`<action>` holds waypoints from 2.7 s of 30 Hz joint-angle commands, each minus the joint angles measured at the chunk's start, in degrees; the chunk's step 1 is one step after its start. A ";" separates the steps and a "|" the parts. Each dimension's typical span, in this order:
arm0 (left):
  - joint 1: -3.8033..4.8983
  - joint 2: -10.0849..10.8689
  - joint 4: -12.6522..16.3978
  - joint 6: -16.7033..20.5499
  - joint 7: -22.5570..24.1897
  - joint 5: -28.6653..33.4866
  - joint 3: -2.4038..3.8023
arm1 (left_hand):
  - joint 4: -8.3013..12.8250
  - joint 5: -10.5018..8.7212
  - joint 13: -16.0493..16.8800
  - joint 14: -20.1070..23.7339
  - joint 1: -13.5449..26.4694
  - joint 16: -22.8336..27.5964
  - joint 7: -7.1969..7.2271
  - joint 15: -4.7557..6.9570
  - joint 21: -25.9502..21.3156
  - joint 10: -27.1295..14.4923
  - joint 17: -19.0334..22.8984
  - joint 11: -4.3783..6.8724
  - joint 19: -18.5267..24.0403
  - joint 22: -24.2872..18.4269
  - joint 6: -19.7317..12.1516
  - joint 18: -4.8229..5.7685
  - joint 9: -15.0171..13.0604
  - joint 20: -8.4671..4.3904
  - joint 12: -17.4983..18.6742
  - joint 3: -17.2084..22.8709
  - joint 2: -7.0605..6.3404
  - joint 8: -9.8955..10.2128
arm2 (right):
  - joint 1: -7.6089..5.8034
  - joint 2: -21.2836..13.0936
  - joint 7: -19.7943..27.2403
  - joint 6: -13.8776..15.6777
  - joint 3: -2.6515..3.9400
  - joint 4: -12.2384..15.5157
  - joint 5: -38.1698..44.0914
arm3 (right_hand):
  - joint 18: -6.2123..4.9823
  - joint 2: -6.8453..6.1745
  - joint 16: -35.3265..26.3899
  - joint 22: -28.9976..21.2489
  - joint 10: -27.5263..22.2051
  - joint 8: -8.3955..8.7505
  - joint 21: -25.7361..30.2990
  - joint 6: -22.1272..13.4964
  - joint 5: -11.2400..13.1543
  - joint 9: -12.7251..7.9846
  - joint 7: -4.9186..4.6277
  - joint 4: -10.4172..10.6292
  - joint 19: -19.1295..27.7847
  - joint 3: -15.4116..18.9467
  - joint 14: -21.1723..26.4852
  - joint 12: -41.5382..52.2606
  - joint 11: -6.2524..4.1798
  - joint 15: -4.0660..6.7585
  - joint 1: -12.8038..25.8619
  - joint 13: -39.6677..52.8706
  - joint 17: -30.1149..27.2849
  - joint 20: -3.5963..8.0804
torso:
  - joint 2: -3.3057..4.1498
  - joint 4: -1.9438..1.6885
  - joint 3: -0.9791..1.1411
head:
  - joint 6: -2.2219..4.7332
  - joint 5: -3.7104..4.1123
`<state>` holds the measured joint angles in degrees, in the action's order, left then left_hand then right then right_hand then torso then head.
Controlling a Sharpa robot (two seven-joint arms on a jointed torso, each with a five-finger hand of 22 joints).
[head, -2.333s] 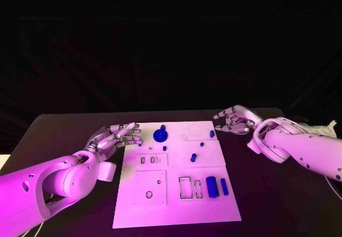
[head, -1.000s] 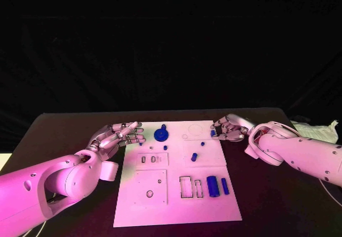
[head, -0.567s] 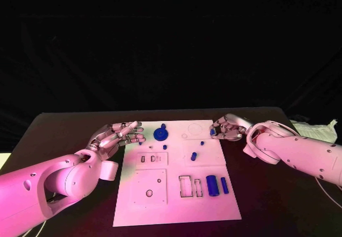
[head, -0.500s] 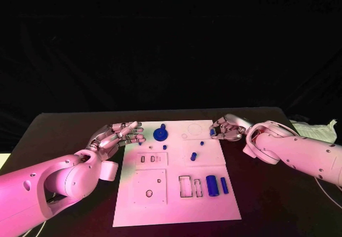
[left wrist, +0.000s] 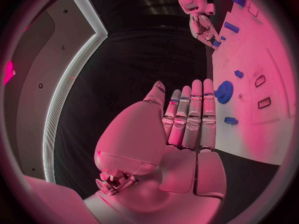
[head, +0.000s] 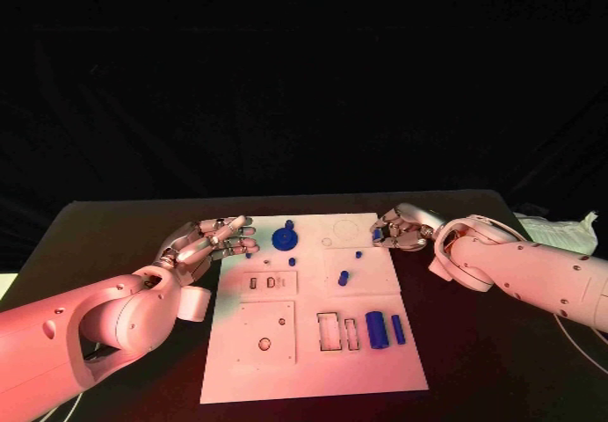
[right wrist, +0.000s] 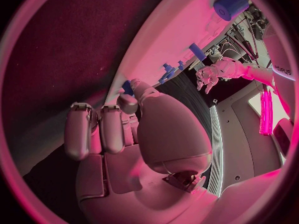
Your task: Assemble the parts on the task board
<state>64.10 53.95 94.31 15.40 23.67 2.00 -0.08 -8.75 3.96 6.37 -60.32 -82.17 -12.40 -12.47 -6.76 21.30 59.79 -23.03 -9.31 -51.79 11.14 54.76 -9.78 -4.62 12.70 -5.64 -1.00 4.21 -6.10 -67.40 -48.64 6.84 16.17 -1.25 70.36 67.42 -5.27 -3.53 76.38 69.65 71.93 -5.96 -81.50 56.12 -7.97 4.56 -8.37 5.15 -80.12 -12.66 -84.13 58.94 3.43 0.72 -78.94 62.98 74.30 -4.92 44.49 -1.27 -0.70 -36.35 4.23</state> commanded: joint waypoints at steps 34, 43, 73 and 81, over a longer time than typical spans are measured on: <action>0.01 -0.12 0.14 -0.73 -0.71 0.08 0.03 | 0.11 0.22 -0.10 0.08 0.00 0.42 -0.13 0.03 -0.24 0.03 0.10 -0.20 0.29 -0.10 -0.13 -0.60 0.08 0.19 0.24 -0.02 0.23 0.32 | 0.23 0.38 -1.83 2.60 -0.02 0.54 -0.49 | 1.10 4.41 0.19 0.12 0.62 -2.88 -0.36 4.66 0.18 1.70 1.80 -1.21 -0.31 -2.61 -2.77 -0.01 -1.78 1.81 -1.42 0.08 0.13 1.29 | 0.02 -0.03 0.03 | -0.20 0.26; 0.01 -0.18 0.22 -0.87 -0.85 0.09 0.03 | 0.11 0.22 -0.10 0.05 0.01 0.44 -0.13 0.03 -0.25 0.04 0.11 -0.20 0.27 -0.12 -0.12 -0.61 0.08 0.20 0.24 -0.02 0.23 0.32 | 0.15 -0.03 -2.40 2.09 0.00 3.08 -4.46 | 0.74 4.96 -1.26 -1.87 -2.06 -1.61 0.58 2.23 0.28 1.52 0.84 -1.26 0.68 -4.34 -2.37 -4.41 -1.05 1.30 -0.74 -3.32 -1.27 0.97 | -0.01 0.02 0.01 | -0.28 0.21; 0.00 -0.76 -0.29 1.76 0.62 0.36 0.03 | 0.57 0.28 -0.16 -0.16 -0.54 0.89 -0.13 0.03 -0.40 0.03 0.30 -0.18 0.19 -0.30 -0.13 -0.67 0.07 0.26 0.25 0.37 0.34 0.37 | -1.09 5.68 -22.54 2.26 0.17 20.14 8.86 | 0.44 4.45 -3.28 -3.41 -2.20 -1.46 1.41 2.38 0.45 1.96 0.77 -2.16 1.31 -6.41 -2.00 -5.88 -0.95 1.18 0.19 -4.53 -3.20 0.76 | -0.21 -0.06 -0.23 | -0.60 -2.41; 0.01 -0.77 -0.20 2.12 0.95 0.62 0.04 | 0.74 0.29 -0.18 -0.30 -0.76 0.98 -0.12 0.06 -0.42 0.05 0.34 -0.16 0.13 -0.34 -0.09 -0.69 0.07 0.26 0.23 0.54 0.39 0.37 | -0.38 8.64 -23.56 2.07 -0.34 21.47 13.26 | 0.44 4.17 -3.34 -3.44 -2.01 -1.38 1.47 2.35 1.70 2.09 0.82 -2.48 1.27 -7.11 -2.07 -5.85 -1.02 1.24 0.50 -4.52 -3.19 0.79 | -0.22 0.02 -0.19 | -1.07 -3.12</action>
<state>64.09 53.29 93.97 17.12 23.38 2.27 -0.07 -8.20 3.96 6.24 -60.32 -82.39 -11.80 -12.47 -6.76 21.08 59.79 -22.76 -9.31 -51.79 10.85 54.76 -9.78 -4.62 12.70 -5.64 -0.45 4.44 -6.10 -67.92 -40.33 -14.62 18.52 -1.53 91.66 76.23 -5.27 0.50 73.38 66.25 69.78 -7.24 -80.24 58.21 -6.50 6.55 -7.48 2.68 -79.28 -19.54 -83.92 53.16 2.55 2.17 -78.94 58.44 71.11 -4.12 44.28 -1.31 -0.89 -37.24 1.38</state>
